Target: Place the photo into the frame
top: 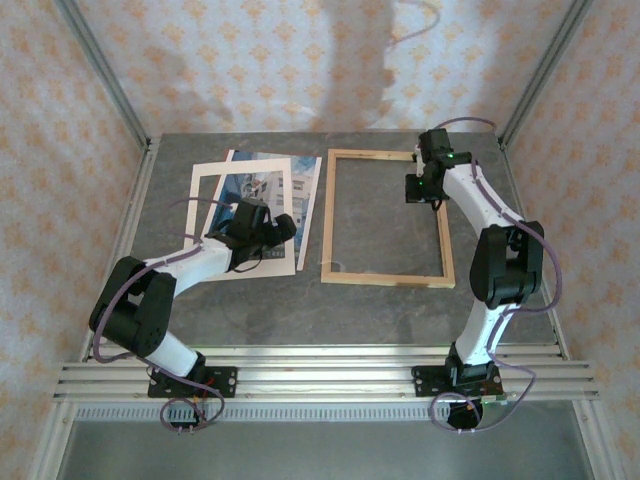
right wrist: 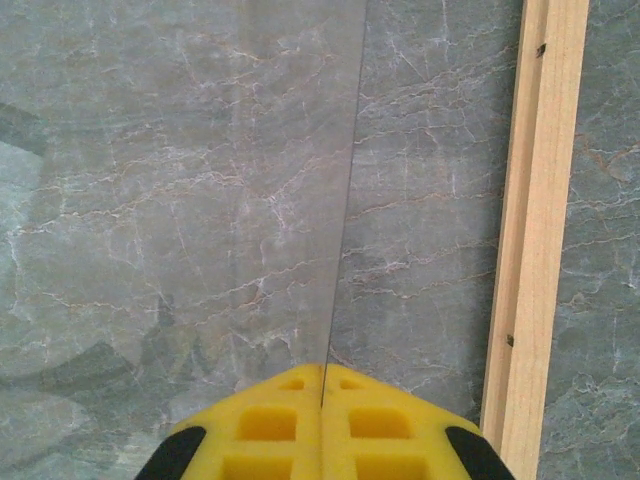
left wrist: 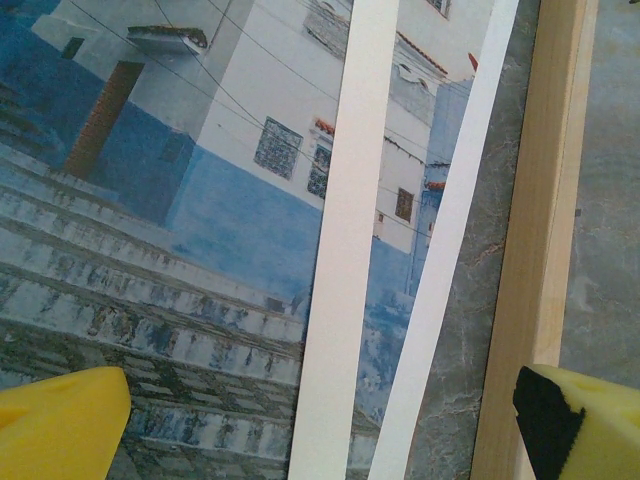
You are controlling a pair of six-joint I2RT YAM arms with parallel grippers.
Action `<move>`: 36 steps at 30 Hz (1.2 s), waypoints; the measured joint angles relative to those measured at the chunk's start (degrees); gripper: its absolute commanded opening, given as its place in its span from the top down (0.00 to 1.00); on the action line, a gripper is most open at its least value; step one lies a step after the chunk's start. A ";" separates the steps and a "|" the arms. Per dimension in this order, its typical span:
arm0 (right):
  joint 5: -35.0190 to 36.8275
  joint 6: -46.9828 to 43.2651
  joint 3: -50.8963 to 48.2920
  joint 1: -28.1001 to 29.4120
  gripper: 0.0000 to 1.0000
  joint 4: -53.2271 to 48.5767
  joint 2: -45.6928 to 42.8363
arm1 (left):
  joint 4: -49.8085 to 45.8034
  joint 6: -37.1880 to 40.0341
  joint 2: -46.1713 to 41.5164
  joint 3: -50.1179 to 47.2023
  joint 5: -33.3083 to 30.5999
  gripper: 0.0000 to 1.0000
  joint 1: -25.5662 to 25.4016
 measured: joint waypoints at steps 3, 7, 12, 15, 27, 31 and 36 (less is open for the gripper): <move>-0.04 -0.83 0.28 -0.20 1.00 -0.39 0.33 | 0.00 0.00 0.00 0.00 0.00 0.00 0.00; -0.26 -1.57 0.46 -0.52 1.00 -0.63 0.35 | 0.00 0.00 0.00 0.00 0.00 0.00 0.00; -0.37 -2.25 0.72 -0.87 1.00 -0.79 0.39 | 0.02 0.00 0.11 0.00 0.02 0.00 0.00; -0.39 -2.34 1.55 -0.87 1.00 -1.07 0.68 | 0.02 0.00 0.33 0.00 0.09 0.00 0.00; -0.35 -2.73 2.27 -0.87 1.00 -1.25 1.25 | 0.02 0.00 0.85 0.00 0.20 0.00 0.00; -0.28 -2.73 2.27 -0.90 1.00 -1.25 1.25 | 0.02 0.00 0.87 0.00 0.22 0.00 0.00; -0.15 -2.73 2.27 -1.38 1.00 -1.22 1.25 | 0.02 0.00 0.87 0.00 0.22 0.00 0.00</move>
